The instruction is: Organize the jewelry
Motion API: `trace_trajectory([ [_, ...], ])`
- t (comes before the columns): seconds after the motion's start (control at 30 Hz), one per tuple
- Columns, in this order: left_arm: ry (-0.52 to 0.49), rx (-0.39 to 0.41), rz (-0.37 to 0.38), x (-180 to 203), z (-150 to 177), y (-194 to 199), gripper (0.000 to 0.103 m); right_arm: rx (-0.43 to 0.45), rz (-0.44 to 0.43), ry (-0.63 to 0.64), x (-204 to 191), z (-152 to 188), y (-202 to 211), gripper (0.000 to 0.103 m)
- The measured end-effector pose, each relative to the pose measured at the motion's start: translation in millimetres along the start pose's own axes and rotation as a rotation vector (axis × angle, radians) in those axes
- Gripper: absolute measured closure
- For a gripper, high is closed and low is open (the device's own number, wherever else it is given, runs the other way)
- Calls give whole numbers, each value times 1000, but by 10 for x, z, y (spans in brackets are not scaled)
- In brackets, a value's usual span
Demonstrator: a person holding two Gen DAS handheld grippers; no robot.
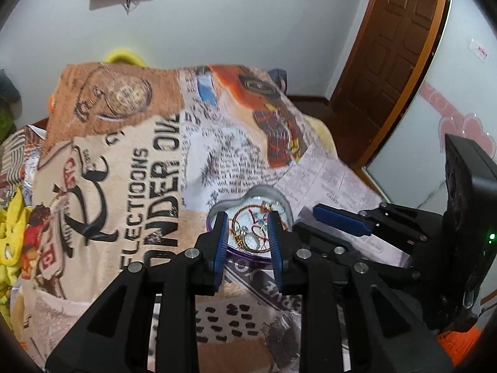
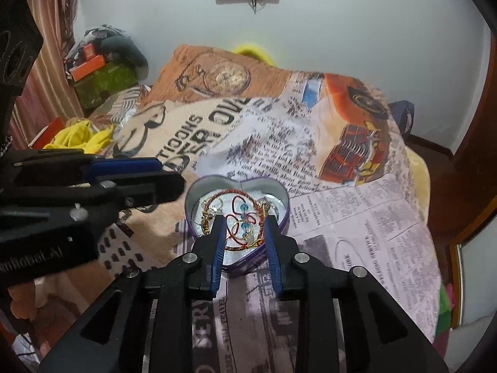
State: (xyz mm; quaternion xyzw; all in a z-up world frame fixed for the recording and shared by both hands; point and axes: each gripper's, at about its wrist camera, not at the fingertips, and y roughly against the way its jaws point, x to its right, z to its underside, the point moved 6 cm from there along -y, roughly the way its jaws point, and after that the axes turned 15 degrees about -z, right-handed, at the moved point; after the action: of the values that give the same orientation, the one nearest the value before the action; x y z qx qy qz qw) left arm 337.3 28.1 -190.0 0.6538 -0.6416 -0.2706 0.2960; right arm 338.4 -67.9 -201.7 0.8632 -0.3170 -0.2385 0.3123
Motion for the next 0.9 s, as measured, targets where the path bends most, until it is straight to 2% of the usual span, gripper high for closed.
trace_trajectory([
  [0.2, 39, 114, -17, -68, -139, 592, 75, 105, 23, 18, -167, -178, 501, 81],
  [0.47, 44, 348, -73, -29, -196, 1658, 73, 350, 65, 52, -587, -372, 1557, 80],
  [0.6, 46, 485, -98, 36, -106, 2212, 62, 479, 71, 78, -873, -342, 2083, 80],
  [0.67, 49, 549, -115, 51, -40, 2467, 56, 543, 101, 104, -1034, -313, 2340, 80],
  [0.7, 51, 576, -122, 61, -5, 2579, 49, 566, 111, 114, -1096, -300, 2427, 79],
  [0.83, 72, 668, -153, 82, 164, 2937, 26, 671, 144, 140, -1343, -202, 2782, 56],
  [0.87, 77, 682, -161, 76, 197, 2991, 22, 695, 156, 145, -1392, -177, 2846, 55],
  [0.9, 85, 699, -175, 67, 240, 3060, 13, 708, 166, 148, -1417, -168, 2870, 54],
])
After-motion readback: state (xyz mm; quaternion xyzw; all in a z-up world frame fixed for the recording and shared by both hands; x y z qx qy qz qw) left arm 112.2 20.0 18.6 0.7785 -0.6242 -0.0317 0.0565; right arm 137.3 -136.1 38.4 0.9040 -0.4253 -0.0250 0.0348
